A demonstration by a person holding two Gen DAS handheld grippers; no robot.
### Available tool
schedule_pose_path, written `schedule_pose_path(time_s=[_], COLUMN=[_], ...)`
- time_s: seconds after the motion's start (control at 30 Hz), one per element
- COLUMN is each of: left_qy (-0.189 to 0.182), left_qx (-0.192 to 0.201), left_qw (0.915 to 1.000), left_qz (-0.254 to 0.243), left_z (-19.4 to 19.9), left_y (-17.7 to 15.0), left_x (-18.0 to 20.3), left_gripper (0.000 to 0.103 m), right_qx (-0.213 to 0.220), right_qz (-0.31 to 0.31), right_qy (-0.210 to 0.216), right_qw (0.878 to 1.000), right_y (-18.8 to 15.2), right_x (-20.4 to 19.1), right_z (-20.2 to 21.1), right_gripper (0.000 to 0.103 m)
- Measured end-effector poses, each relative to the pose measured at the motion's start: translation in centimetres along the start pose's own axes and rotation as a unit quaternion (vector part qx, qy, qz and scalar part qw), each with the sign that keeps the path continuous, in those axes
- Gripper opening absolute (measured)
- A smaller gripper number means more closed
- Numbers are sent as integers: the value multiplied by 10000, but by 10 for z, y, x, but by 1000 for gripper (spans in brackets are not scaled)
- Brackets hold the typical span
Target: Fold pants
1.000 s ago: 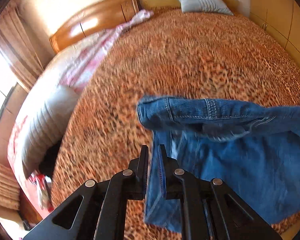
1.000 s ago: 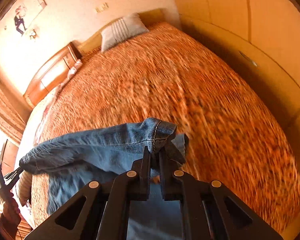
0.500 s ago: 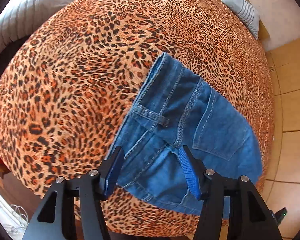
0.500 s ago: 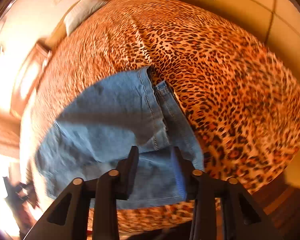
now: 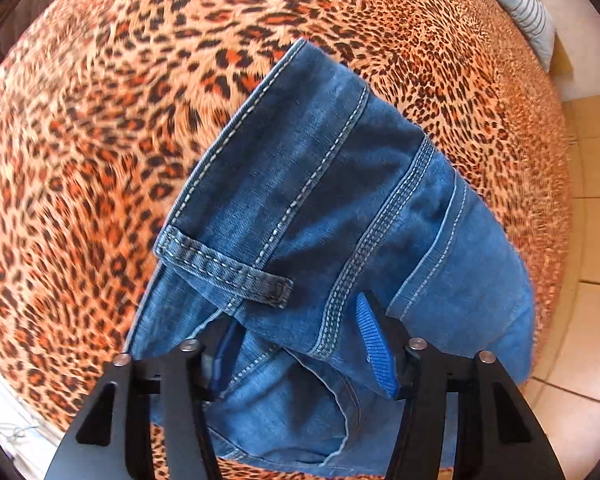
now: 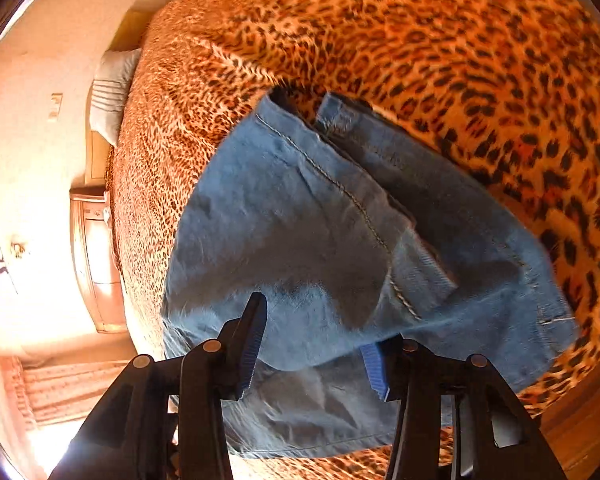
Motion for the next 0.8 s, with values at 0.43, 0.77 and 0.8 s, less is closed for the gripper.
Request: schedule_pose_path(time_s=[0.43,0.77,0.8], left_qy=[-839,-238,-300], left_qx=[600,-626,-598], left_qw=[9930,9977,9978], left_qz=[-574,118,-46], left_z=[96,-31,-25], left_y=[-23,-71,-69], left_x=[13,-53,-50], left_gripper=[4,6,7], right_qx=[340,-306,-295], right_qz=[1209,929,868], right_qy=[1210,-759,-673], right_qw=[9847,9923,9935], right_y=[-2,-33,-33], right_x=[-70,68,69], right_z=[84,41,45], right_gripper=[2,11,12])
Point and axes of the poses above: each gripper's, at about its wrist camera, not at the fingertips, and z roughly against the way its jaws point, x to its right, y to its top, the point moved 5 cm from there along -z, roughly the way its jaws point, and after that the axes turned 6 degrees about x, right-handed, at the moved point
